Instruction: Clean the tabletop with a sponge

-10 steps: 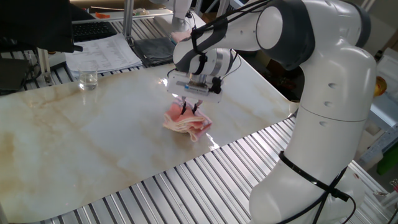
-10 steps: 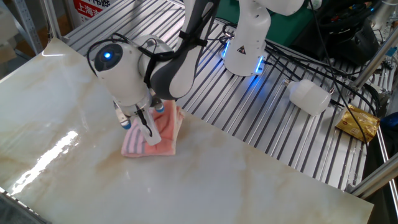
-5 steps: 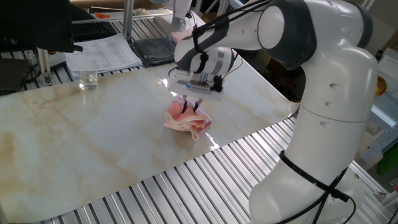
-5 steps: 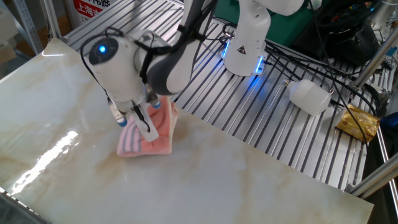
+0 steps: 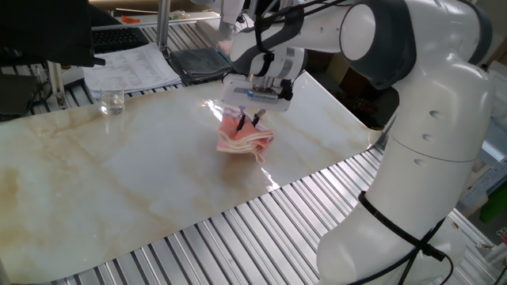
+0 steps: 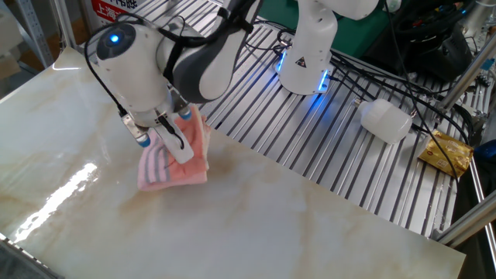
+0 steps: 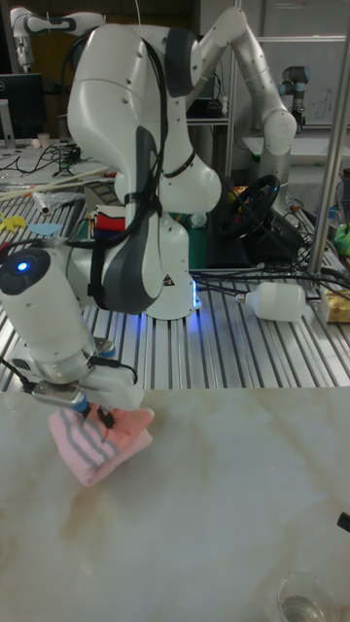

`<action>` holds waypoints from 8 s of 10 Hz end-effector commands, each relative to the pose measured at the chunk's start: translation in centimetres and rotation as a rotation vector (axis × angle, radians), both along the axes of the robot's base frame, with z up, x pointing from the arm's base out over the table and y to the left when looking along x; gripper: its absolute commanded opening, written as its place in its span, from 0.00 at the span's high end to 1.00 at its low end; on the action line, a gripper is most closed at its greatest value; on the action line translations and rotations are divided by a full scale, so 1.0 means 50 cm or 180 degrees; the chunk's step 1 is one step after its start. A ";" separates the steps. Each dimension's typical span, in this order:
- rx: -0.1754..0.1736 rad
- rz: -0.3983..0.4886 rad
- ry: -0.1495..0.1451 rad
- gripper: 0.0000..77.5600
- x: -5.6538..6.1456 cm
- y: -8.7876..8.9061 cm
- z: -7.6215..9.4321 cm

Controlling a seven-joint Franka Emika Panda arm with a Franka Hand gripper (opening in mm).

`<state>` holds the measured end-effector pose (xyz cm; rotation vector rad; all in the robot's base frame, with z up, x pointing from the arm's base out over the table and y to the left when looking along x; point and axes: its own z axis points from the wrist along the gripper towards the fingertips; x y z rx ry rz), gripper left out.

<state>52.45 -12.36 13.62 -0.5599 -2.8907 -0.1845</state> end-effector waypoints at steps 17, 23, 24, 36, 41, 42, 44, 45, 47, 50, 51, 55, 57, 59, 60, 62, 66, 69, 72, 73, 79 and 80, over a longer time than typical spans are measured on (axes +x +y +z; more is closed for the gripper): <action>-0.0217 0.0878 -0.0163 0.98 0.011 0.268 -0.001; -0.0284 0.1061 -0.0243 0.98 0.021 0.266 -0.009; -0.0317 0.1155 -0.0150 0.98 0.021 0.266 -0.009; -0.0313 0.0721 -0.0463 0.98 0.004 0.400 0.015; -0.0502 0.0716 -0.0526 0.98 -0.003 0.374 0.041; -0.0513 0.0770 -0.0544 0.98 0.001 0.360 0.036; -0.0538 0.0825 -0.0555 0.98 0.006 0.344 0.029; -0.0544 0.0823 -0.0553 0.98 0.006 0.344 0.029; -0.0542 0.0824 -0.0550 0.98 0.006 0.344 0.029; -0.0507 0.0880 -0.0510 0.98 0.007 0.351 0.024; -0.0486 0.0895 -0.0499 0.98 0.007 0.351 0.024; -0.0474 0.0965 -0.0497 0.98 0.009 0.352 0.021; -0.0479 0.0979 -0.0502 0.98 0.009 0.352 0.021; -0.0480 0.0979 -0.0526 0.98 0.009 0.352 0.020; -0.0454 0.0990 -0.0531 0.98 0.009 0.352 0.020; -0.0452 0.0991 -0.0533 0.98 0.009 0.352 0.020; -0.0452 0.0992 -0.0534 0.00 0.009 0.352 0.020; -0.0452 0.0992 -0.0534 0.00 0.009 0.352 0.020; -0.0452 0.0992 -0.0534 0.00 0.009 0.352 0.020; -0.0452 0.0992 -0.0534 0.00 0.009 0.352 0.020; -0.0534 0.0984 -0.0479 0.00 -0.014 0.384 0.056; -0.0541 0.0995 -0.0479 0.00 -0.015 0.385 0.056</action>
